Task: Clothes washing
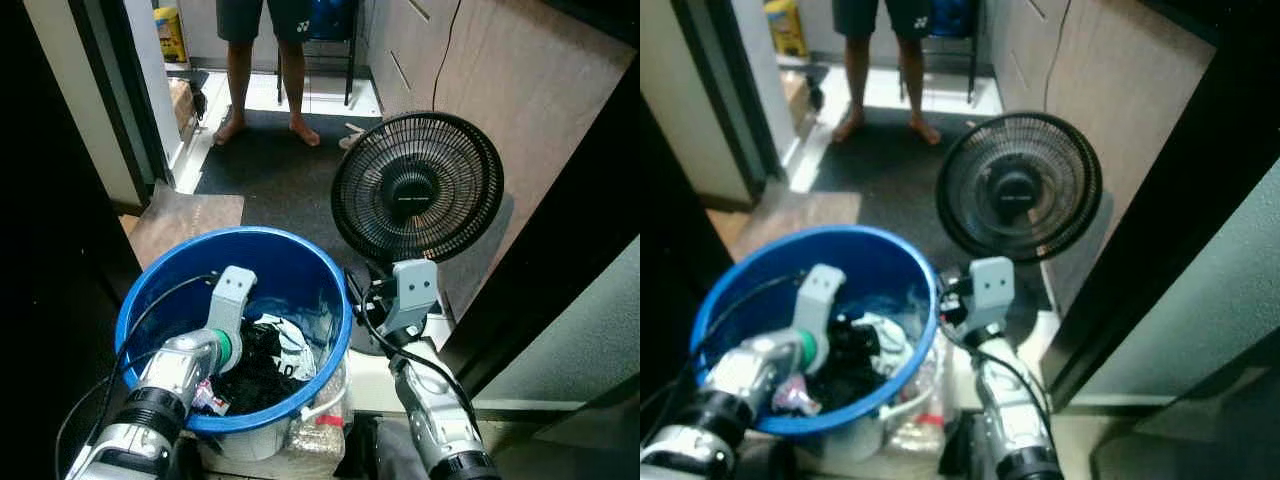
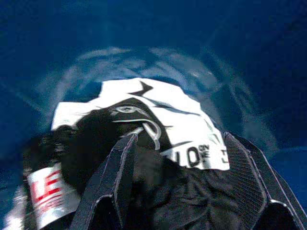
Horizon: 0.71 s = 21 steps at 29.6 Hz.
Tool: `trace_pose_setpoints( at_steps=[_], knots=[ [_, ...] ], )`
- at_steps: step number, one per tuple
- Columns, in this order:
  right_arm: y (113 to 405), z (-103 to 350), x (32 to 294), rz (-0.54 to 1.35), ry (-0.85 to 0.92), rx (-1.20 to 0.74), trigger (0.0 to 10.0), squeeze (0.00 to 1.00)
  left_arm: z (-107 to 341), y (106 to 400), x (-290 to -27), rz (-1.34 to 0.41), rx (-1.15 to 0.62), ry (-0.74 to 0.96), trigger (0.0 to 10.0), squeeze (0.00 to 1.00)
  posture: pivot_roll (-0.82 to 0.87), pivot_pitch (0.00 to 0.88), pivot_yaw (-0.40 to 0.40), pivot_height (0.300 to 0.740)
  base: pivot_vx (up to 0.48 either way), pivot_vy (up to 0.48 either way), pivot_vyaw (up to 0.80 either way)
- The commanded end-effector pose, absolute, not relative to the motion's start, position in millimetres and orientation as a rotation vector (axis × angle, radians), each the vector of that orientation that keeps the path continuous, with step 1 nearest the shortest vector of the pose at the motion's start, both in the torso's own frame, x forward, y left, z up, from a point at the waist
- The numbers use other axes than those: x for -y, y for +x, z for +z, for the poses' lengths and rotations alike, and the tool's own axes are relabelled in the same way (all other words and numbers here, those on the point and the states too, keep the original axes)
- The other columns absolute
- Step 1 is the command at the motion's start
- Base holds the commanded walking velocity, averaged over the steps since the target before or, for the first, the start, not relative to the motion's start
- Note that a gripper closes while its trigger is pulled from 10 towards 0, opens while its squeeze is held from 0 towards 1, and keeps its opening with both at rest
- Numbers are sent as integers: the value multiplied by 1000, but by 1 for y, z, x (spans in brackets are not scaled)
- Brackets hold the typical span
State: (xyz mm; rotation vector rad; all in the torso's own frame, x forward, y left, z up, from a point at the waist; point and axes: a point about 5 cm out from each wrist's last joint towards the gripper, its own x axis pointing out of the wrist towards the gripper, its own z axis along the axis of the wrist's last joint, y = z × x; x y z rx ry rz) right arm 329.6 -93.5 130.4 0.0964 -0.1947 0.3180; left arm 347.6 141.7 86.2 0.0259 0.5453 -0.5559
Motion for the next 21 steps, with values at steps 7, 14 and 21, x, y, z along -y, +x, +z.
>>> trace_pose_setpoints(
  at_steps=[7,14,21],
  knots=[
    [327,118,95,308,98,139,10000,0,57,320,-132,-737,-622,81,10000,0,48,99,-31,507,0,0,0],
    [327,118,96,304,96,140,10000,0,39,306,-140,-714,-667,46,10000,0,50,93,-29,507,0,0,0],
    [328,120,94,313,95,146,10000,0,12,288,-163,-623,-772,75,10000,0,53,87,-30,507,0,0,0]
  ],
)
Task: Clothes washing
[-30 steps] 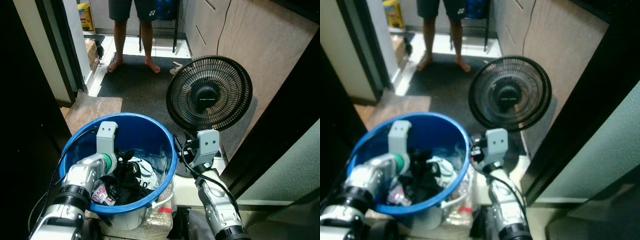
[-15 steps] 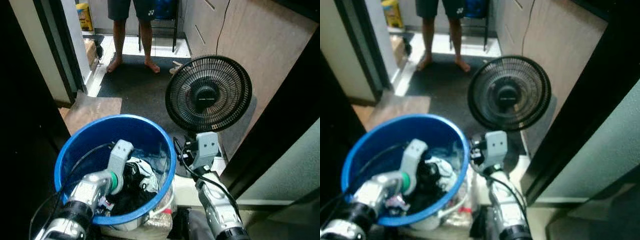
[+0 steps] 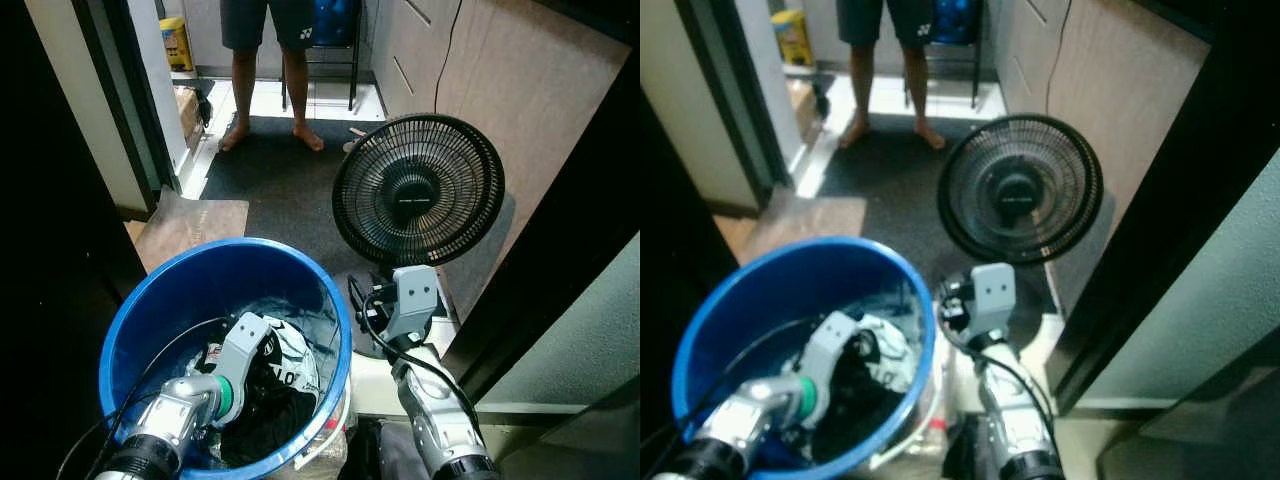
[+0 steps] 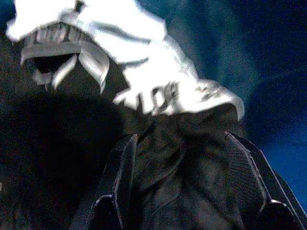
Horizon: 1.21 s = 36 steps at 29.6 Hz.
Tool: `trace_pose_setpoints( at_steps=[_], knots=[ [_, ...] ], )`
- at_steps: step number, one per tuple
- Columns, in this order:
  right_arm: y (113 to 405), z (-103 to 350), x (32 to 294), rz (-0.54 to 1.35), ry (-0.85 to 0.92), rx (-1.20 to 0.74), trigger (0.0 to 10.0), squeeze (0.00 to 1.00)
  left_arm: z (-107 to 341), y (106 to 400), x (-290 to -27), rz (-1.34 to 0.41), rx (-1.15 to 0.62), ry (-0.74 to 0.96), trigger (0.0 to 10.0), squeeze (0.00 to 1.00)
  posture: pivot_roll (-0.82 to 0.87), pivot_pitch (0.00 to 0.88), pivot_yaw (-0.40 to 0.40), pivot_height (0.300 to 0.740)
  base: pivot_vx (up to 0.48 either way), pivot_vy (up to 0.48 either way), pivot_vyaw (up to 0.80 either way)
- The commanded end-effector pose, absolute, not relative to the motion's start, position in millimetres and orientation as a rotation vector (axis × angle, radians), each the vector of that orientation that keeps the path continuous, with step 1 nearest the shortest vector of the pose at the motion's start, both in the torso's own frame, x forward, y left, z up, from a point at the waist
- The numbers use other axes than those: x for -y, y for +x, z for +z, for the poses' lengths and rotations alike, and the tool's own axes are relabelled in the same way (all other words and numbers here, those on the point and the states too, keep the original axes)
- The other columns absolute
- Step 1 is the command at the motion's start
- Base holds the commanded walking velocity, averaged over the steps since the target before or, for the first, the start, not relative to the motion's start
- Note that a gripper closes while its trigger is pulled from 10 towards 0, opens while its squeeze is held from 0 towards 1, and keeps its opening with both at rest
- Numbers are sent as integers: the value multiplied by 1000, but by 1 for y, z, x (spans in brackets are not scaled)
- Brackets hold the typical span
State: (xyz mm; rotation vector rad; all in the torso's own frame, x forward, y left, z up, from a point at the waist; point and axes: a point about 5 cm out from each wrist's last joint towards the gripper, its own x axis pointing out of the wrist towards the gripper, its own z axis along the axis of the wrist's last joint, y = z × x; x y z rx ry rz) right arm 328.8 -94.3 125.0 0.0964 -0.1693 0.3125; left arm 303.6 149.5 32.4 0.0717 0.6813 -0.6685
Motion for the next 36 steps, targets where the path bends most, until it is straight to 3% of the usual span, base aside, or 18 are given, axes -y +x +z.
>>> trace_pose_setpoints(
  at_steps=[1,15,16,18,19,36],
  knots=[
    [328,120,94,313,95,146,10000,0,12,288,-163,-623,-772,75,10000,0,53,87,-30,507,0,0,0],
    [328,121,94,313,94,150,10000,0,-14,264,-192,-524,-886,69,10000,0,56,81,-28,507,0,0,0],
    [328,121,94,313,94,151,10000,0,-14,263,-193,-524,-886,64,7961,0,56,87,-28,507,0,0,0],
    [328,121,94,313,95,151,10000,0,-15,262,-193,-523,-886,60,7961,0,56,87,-28,507,0,0,0],
    [327,121,94,313,95,151,10000,0,-15,262,-193,-519,-883,61,0,0,56,89,-29,507,0,0,0],
    [327,120,95,306,99,153,10000,0,-13,266,-192,-519,-845,62,0,0,55,91,-28,507,0,0,0]
  ],
)
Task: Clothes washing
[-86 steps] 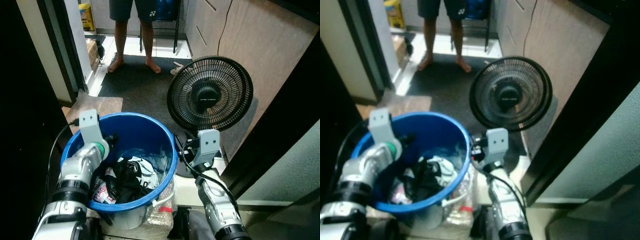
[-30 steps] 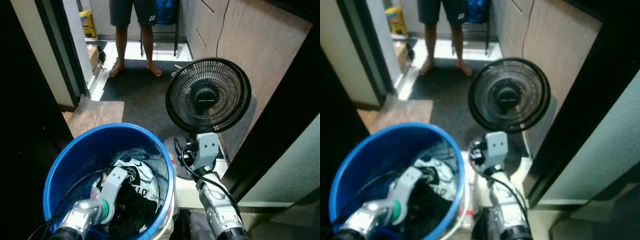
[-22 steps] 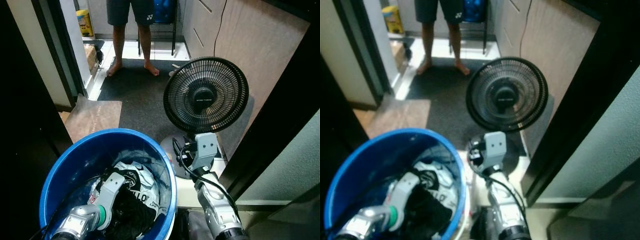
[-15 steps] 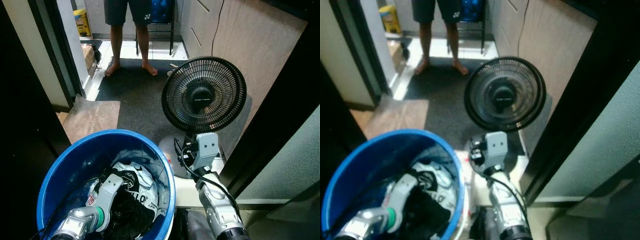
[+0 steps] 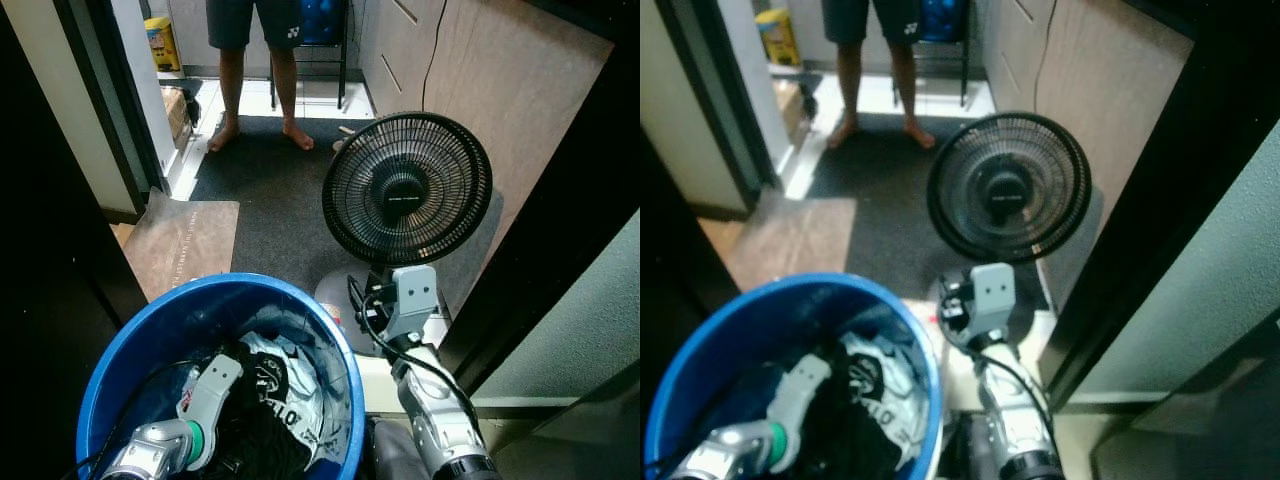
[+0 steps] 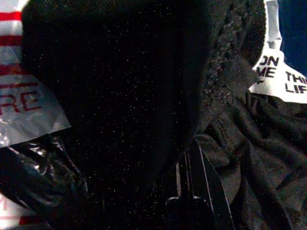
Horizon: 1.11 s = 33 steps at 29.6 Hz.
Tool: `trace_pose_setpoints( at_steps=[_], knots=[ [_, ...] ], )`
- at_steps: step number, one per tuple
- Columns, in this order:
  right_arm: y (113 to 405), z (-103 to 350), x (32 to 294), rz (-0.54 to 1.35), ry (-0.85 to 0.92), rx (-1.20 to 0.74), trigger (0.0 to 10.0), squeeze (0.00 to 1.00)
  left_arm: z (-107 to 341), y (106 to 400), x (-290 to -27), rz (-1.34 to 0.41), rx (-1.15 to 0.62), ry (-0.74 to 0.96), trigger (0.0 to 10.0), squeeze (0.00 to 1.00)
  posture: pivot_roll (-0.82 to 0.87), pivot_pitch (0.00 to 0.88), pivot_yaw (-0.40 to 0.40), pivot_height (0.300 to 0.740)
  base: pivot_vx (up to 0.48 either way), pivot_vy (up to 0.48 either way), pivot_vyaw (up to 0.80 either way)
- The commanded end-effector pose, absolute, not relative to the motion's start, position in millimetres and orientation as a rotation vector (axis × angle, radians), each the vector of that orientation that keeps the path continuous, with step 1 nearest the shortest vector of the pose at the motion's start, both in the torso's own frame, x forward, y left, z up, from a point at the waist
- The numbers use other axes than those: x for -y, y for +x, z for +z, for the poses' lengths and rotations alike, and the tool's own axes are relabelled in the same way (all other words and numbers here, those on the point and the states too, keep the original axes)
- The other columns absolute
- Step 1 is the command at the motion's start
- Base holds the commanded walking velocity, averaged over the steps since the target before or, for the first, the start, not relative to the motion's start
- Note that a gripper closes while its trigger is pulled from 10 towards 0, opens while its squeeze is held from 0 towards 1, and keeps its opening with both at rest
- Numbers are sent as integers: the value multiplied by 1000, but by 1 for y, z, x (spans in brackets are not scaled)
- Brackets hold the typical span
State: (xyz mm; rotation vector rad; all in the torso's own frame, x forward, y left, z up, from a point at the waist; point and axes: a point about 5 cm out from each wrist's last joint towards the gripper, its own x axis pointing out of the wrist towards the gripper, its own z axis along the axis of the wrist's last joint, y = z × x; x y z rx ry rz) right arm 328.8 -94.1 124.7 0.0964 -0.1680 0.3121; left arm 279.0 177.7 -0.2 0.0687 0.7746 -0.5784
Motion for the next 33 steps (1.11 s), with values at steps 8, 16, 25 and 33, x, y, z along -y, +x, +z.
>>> trace_pose_setpoints(
  at_steps=[8,16,25,33],
  knots=[
    [328,122,94,308,102,157,10000,0,4,281,-186,-503,-723,60,0,0,55,91,-28,507,0,0,0],
    [328,123,93,310,105,162,10000,0,77,323,-168,-420,-297,83,10000,0,61,93,-21,507,0,0,0],
    [330,128,91,314,113,177,10000,0,187,334,-140,-431,131,21,10000,0,68,88,-21,507,0,0,0],
    [330,130,88,322,119,186,10000,0,245,325,-127,-438,312,-27,10000,0,75,89,-22,507,0,0,0]
  ],
)
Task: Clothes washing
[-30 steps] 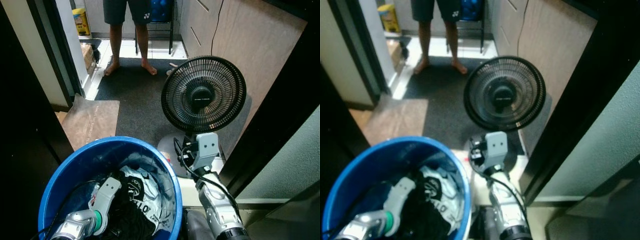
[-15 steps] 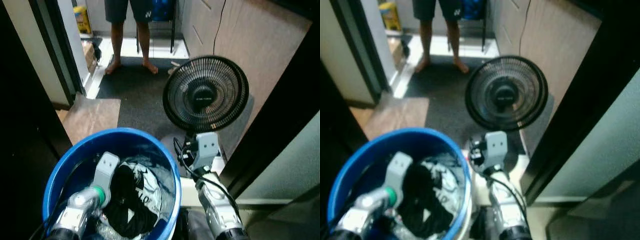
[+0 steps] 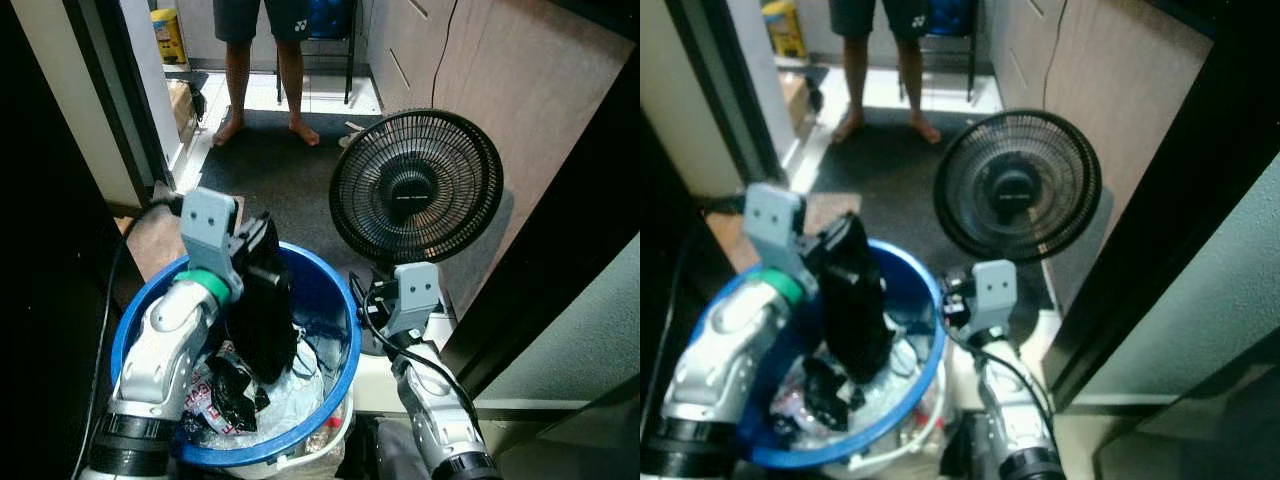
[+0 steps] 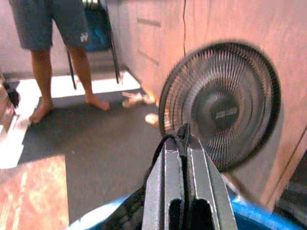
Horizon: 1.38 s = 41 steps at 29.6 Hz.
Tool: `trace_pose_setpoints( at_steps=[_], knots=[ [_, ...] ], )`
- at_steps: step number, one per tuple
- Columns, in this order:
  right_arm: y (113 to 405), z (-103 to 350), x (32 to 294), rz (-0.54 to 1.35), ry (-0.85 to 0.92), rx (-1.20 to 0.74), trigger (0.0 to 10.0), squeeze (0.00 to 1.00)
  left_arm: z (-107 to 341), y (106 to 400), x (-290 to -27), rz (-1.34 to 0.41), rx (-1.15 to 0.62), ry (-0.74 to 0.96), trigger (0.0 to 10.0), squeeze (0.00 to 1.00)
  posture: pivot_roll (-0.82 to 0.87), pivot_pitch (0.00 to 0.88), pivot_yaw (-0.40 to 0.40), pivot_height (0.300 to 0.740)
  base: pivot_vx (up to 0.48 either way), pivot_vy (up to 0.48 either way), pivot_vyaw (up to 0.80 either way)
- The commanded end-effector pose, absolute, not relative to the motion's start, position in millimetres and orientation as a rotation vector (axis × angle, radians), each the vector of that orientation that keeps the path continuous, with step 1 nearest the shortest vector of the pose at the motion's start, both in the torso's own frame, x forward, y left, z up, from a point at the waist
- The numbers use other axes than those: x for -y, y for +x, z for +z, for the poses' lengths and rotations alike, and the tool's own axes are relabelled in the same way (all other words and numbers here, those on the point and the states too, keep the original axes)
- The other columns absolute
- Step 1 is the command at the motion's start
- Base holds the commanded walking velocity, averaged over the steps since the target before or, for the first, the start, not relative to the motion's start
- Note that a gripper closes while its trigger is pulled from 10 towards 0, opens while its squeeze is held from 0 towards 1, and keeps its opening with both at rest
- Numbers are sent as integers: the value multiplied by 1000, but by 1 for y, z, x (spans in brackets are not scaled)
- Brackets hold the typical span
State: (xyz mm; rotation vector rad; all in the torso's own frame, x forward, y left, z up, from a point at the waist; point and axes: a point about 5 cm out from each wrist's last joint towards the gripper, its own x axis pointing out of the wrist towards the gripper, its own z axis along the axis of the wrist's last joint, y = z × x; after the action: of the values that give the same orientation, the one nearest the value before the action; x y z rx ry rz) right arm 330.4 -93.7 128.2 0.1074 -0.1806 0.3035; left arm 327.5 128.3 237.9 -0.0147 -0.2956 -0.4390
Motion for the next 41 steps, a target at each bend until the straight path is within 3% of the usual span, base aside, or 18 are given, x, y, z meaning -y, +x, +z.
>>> trace_pose_setpoints(
  at_steps=[1,8,13,19,41],
  knots=[
    [330,130,88,322,119,186,10000,0,245,325,-127,-438,312,-27,10000,0,75,89,-22,507,0,0,0],
    [331,145,85,336,127,241,10000,0,292,314,-121,-452,460,-43,10000,0,75,84,-19,507,0,0,0],
    [329,186,84,342,165,402,10000,0,316,289,-115,-467,595,72,10000,0,64,72,-7,507,0,0,0],
    [325,220,87,334,194,518,10000,0,304,283,-126,-380,540,51,10000,0,59,58,-11,507,0,0,0],
    [328,237,98,284,195,540,10000,0,298,289,-131,-321,492,54,10000,0,61,44,-21,572,0,0,0]
  ],
)
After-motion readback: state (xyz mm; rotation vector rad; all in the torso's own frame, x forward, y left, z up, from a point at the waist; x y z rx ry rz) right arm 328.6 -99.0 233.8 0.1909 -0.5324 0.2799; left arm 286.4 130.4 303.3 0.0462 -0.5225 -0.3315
